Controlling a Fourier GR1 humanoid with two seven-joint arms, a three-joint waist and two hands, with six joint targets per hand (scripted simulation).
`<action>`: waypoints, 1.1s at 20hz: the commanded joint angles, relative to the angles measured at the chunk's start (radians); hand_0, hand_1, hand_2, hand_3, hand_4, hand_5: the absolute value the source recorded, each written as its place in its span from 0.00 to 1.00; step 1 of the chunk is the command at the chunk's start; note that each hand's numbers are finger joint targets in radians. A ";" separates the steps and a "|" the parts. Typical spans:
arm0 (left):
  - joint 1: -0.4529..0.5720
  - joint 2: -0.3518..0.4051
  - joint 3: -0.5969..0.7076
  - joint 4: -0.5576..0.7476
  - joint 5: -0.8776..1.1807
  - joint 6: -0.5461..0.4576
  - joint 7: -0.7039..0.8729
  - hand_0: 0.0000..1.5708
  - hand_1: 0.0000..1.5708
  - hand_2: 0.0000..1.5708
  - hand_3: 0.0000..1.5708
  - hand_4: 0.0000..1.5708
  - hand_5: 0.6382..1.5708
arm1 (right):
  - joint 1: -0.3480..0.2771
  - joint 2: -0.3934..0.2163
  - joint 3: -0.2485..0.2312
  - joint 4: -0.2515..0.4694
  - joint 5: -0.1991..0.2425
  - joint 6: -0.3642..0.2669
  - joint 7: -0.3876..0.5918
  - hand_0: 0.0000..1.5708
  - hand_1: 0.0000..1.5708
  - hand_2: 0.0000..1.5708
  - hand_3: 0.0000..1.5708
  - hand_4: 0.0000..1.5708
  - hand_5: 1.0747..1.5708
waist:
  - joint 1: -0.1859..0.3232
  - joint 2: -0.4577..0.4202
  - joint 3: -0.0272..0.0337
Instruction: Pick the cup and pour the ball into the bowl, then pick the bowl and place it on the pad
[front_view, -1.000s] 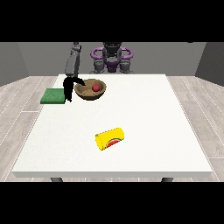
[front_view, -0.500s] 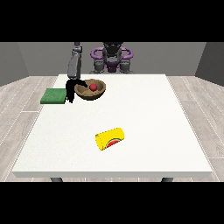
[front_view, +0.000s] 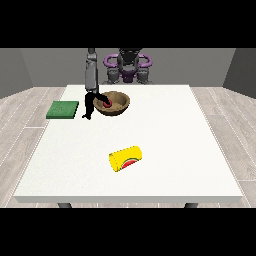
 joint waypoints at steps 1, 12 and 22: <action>-0.022 0.029 0.006 0.010 0.013 -0.012 0.033 0.00 0.00 0.00 0.00 0.00 0.96 | 0.038 0.045 0.014 0.096 0.020 -0.062 0.090 0.84 0.84 0.77 0.00 0.30 0.90 | 0.015 0.027 0.0266; 0.104 0.044 0.044 0.192 -0.001 -0.062 -0.036 0.00 0.00 0.00 0.00 0.00 0.98 | 0.012 -0.111 0.175 -0.085 0.237 -0.160 0.489 1.00 1.00 1.00 1.00 0.78 0.80 | -0.076 -0.144 0.0227; 0.174 0.185 0.124 0.336 -0.008 -0.128 -0.172 0.00 0.00 0.00 0.00 0.00 0.97 | -0.107 -0.175 0.198 -0.213 0.250 -0.095 0.748 1.00 1.00 1.00 1.00 0.83 0.84 | -0.180 -0.102 0.0254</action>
